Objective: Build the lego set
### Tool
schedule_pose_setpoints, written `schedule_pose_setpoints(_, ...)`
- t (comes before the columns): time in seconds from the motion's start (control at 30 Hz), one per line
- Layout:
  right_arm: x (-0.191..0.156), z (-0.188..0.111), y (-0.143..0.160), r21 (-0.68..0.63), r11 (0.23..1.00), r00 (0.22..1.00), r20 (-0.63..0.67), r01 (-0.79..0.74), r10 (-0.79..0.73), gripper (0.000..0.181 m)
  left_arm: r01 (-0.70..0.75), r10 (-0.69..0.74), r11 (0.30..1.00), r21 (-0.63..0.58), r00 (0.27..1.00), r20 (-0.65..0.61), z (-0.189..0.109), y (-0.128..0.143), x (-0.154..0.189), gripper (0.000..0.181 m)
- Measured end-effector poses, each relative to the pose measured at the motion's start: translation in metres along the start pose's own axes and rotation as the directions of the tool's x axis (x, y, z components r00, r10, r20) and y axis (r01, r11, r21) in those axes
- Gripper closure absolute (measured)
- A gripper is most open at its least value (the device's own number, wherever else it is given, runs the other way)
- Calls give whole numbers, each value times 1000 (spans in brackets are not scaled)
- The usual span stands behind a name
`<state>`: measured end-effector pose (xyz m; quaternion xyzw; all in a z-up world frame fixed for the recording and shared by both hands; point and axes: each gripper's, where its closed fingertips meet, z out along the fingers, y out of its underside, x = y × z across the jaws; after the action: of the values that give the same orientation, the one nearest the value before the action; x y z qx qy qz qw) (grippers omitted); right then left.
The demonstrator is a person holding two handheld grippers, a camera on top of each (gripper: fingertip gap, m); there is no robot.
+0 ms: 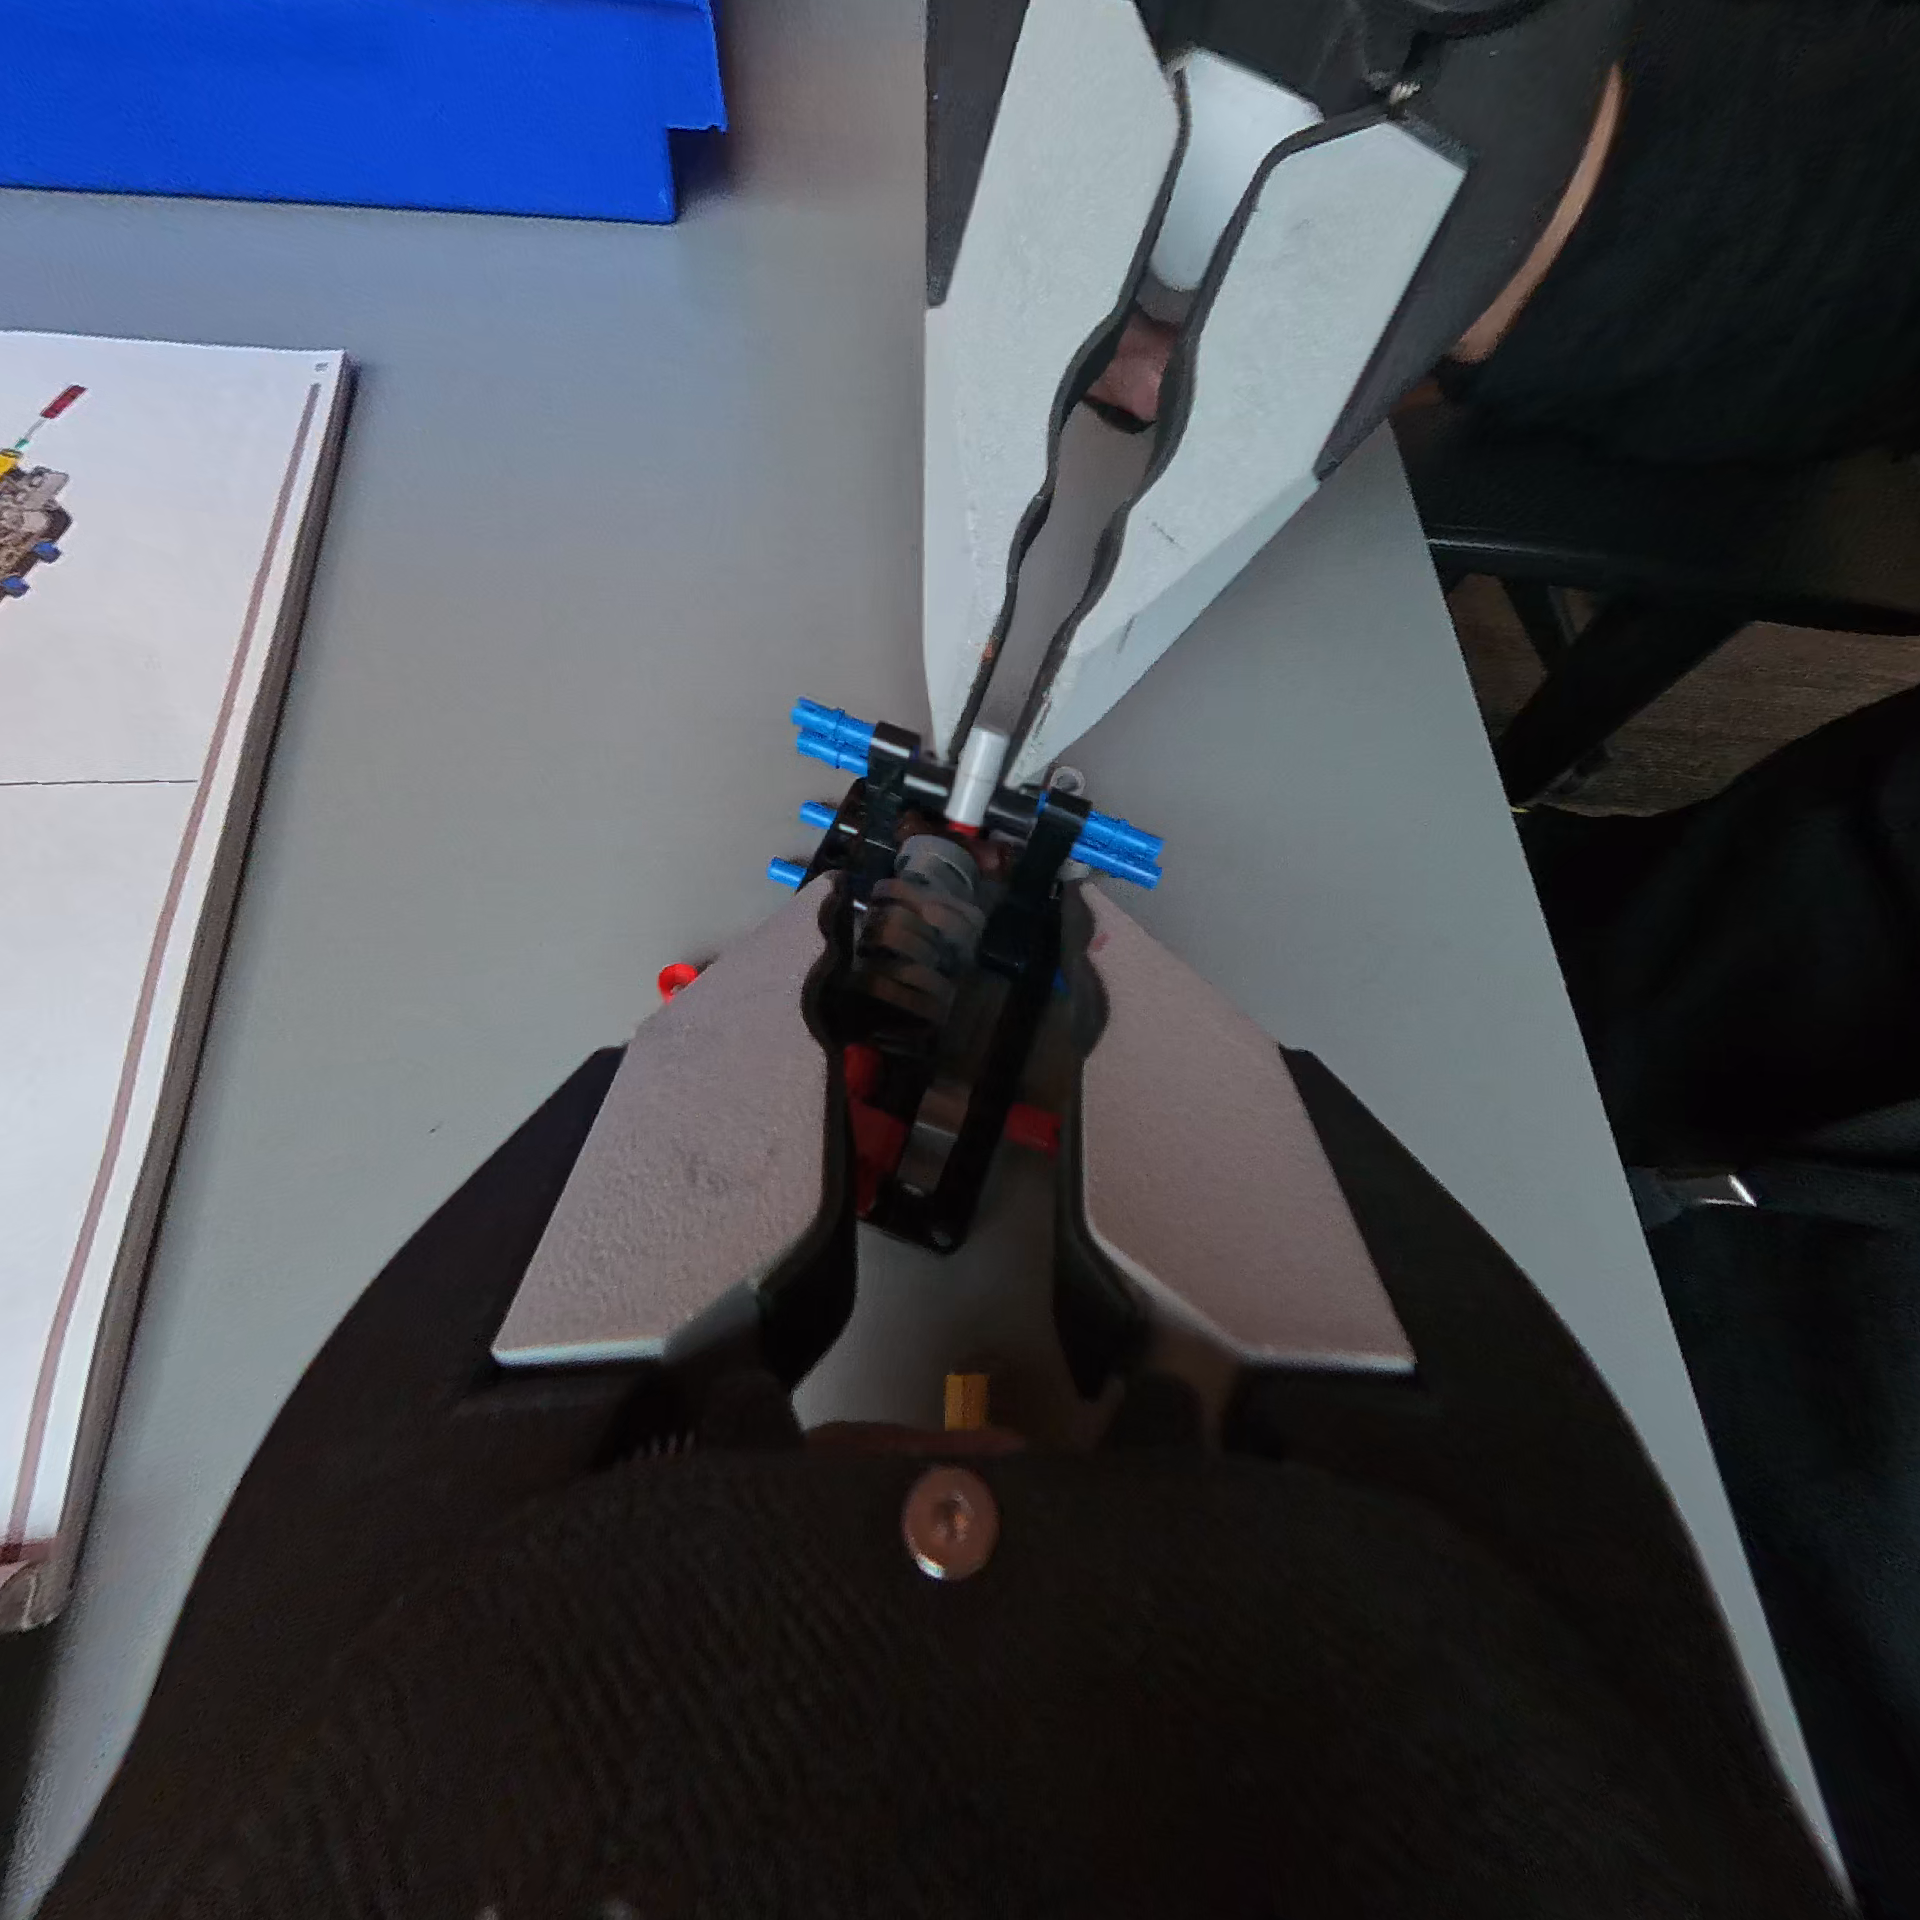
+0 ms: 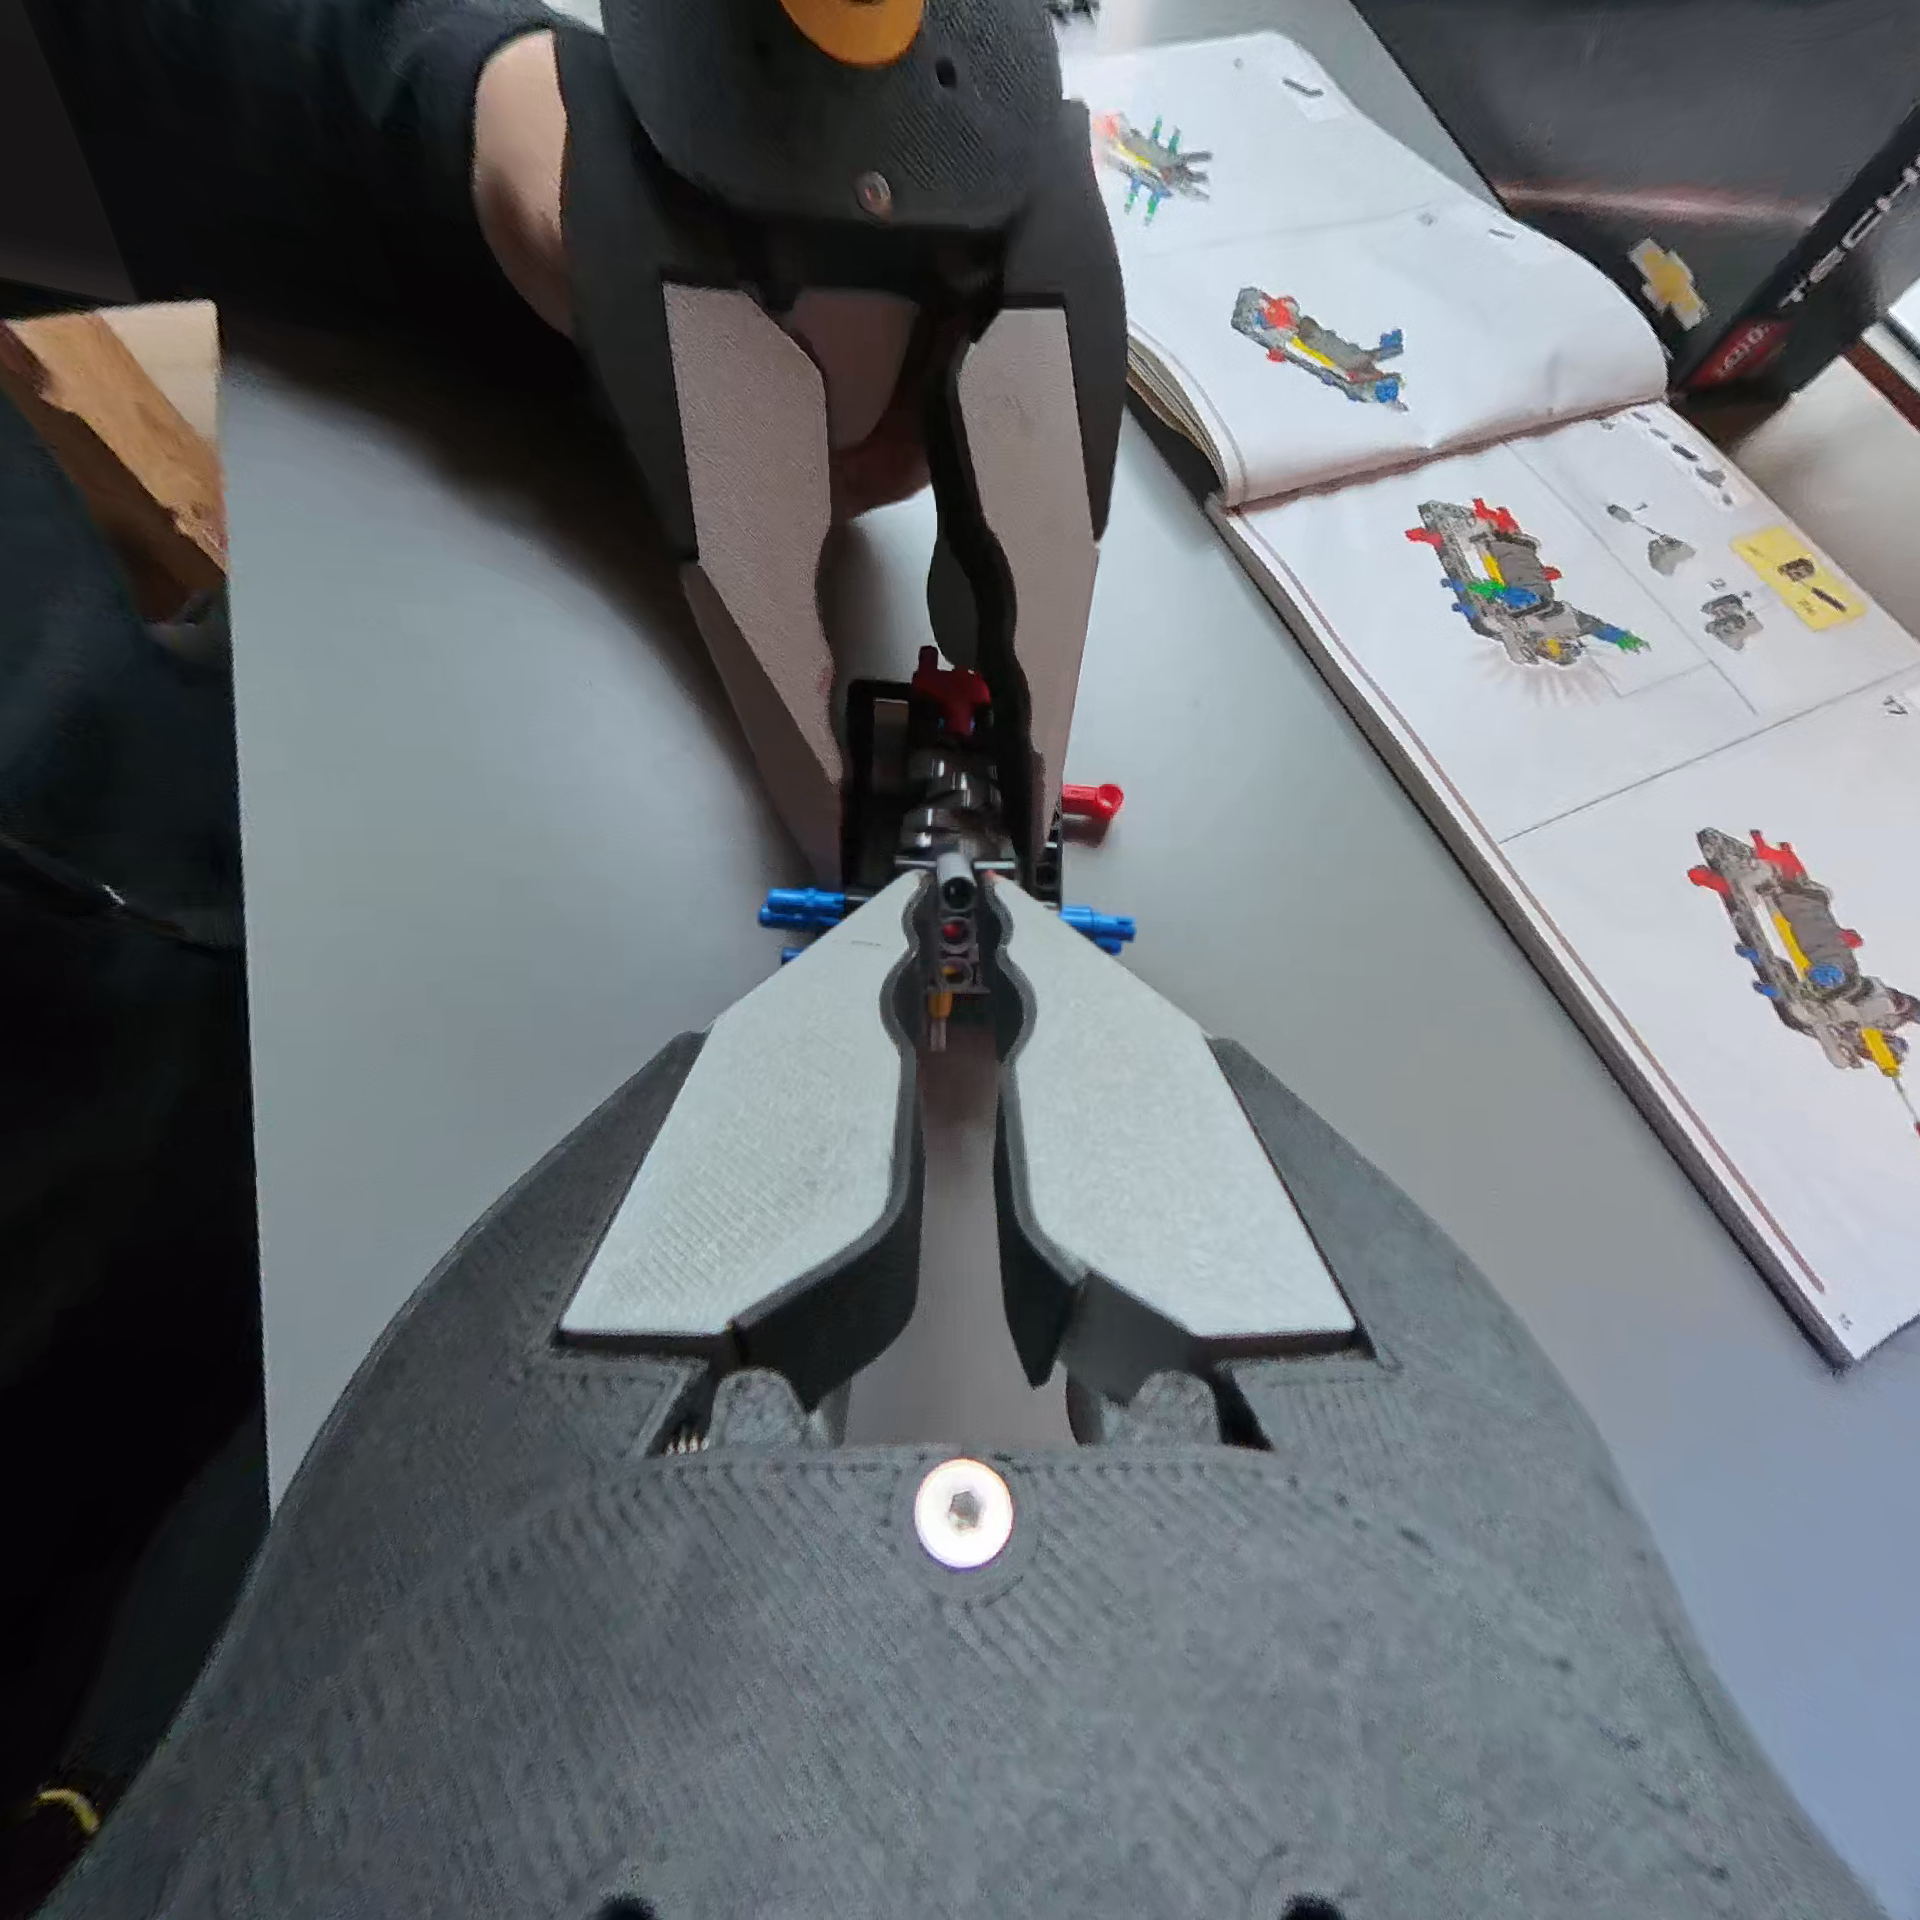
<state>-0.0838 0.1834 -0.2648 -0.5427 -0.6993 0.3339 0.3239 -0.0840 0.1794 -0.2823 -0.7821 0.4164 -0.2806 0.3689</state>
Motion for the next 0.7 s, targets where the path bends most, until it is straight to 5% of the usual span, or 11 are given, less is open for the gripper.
schedule_pose_setpoints(0.7,4,-7,13,54,998,998,55,-39,36,178,2,-2,1000,-16,1000,14,0,3,-4,142)
